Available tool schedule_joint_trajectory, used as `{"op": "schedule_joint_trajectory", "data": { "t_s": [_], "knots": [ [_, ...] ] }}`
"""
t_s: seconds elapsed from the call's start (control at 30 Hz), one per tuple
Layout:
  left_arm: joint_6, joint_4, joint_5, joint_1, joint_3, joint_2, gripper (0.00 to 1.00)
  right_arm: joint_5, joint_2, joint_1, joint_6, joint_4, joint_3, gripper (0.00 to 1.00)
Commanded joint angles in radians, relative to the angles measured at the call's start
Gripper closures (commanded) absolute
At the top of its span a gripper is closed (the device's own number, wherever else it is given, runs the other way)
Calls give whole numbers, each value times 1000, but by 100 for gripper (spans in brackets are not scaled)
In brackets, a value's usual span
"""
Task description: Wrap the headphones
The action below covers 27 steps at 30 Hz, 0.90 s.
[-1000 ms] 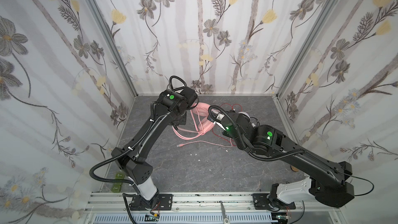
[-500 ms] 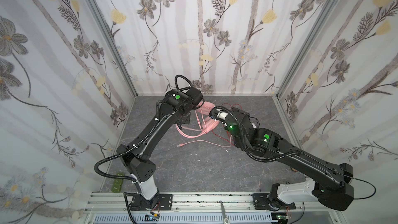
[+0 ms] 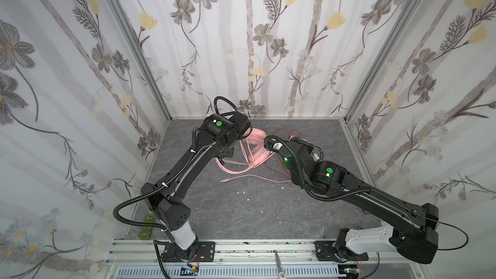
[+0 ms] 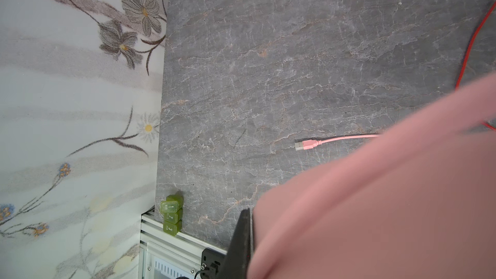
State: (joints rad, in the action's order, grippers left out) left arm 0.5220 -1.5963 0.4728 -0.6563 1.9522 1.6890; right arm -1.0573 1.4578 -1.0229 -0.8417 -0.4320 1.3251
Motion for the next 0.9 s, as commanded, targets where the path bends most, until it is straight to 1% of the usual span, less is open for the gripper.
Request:
{"op": "schedule_joint_trajectory", "data": {
  "t_s": [0.0,0.07,0.13,0.2,0.27,0.3,0.37,0.5,0.57,0.63,0.73,0.8,0.87],
  "knots": [
    [-39,-182,12,-15,-19,-7,100,-114,-5,-3,-199,290,-3,96],
    [-52,-180,3,-34,-25,-5,100,-82,-5,-13,-274,376,-2,94],
    [-63,-179,-6,-50,-26,0,100,-19,-8,-35,-317,401,1,92],
    [-69,-177,-14,-64,-26,4,100,70,-12,-63,-320,347,16,91],
    [-82,-166,-30,-76,-26,7,100,132,-16,-87,-325,316,13,92],
    [-90,-158,-40,-81,-27,5,100,170,-19,-93,-311,278,18,94],
    [-118,-130,-73,-92,-29,-4,100,284,-34,-94,-283,199,23,95],
    [-175,-78,-134,-111,-40,-28,100,486,-73,-79,-263,120,5,96],
    [-204,-42,-164,-123,-62,-52,100,600,-86,-69,-260,69,11,99],
    [-223,-8,-202,-130,-83,-75,100,700,-100,-68,-251,38,18,100],
    [-248,58,-277,-131,-128,-118,100,896,-143,-52,-198,33,16,100],
    [-260,97,-326,-135,-150,-147,100,962,-155,-40,-164,42,18,100],
    [-267,116,-353,-140,-164,-165,100,994,-150,-30,-130,39,27,97]
  ]
}}
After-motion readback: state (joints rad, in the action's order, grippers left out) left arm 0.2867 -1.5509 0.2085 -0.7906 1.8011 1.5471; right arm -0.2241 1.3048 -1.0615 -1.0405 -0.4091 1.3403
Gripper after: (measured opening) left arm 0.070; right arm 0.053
